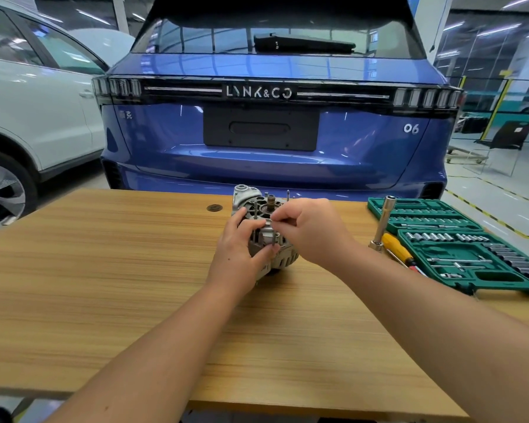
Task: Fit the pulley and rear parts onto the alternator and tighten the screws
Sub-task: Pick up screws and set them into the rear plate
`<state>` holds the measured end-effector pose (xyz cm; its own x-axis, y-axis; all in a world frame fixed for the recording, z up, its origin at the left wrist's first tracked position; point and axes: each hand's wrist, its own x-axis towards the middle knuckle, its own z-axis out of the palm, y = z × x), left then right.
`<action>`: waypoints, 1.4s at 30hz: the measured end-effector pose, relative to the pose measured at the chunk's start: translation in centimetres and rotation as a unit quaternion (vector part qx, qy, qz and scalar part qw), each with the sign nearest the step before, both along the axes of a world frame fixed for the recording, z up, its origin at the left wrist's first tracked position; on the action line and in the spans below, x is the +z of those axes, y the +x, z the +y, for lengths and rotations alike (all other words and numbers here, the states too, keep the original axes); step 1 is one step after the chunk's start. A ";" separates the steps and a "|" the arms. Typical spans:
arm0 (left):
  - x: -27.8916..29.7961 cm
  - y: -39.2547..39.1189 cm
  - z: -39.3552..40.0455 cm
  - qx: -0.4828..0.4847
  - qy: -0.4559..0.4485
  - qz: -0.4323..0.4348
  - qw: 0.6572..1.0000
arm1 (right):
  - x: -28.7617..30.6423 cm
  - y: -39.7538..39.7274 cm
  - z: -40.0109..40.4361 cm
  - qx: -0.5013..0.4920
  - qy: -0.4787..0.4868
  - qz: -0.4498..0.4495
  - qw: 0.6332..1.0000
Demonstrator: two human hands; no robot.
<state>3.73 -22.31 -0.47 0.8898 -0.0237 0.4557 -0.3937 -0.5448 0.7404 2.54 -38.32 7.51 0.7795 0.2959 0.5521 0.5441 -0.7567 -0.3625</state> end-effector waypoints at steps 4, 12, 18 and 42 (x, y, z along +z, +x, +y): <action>0.1 0.0 0.1 0.004 0.007 0.001 1.000 | 0.6 0.1 -0.5 -0.024 0.074 -0.031 0.996; 0.0 -0.1 0.0 0.006 0.006 -0.002 1.000 | 0.6 0.5 -0.3 -0.009 0.034 -0.006 0.999; -0.2 0.0 -0.1 0.010 0.007 -0.007 1.000 | 0.0 0.3 -0.5 -0.005 0.042 -0.034 0.999; -0.6 0.1 -0.2 0.022 0.024 -0.030 0.999 | -1.1 0.1 -0.8 0.000 -0.067 0.083 0.994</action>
<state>3.80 -22.54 -1.04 0.8620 -0.0083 0.5068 -0.4110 -0.5966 0.6893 2.60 -39.13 6.38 0.8566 0.3581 0.3714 0.4851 -0.8042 -0.3435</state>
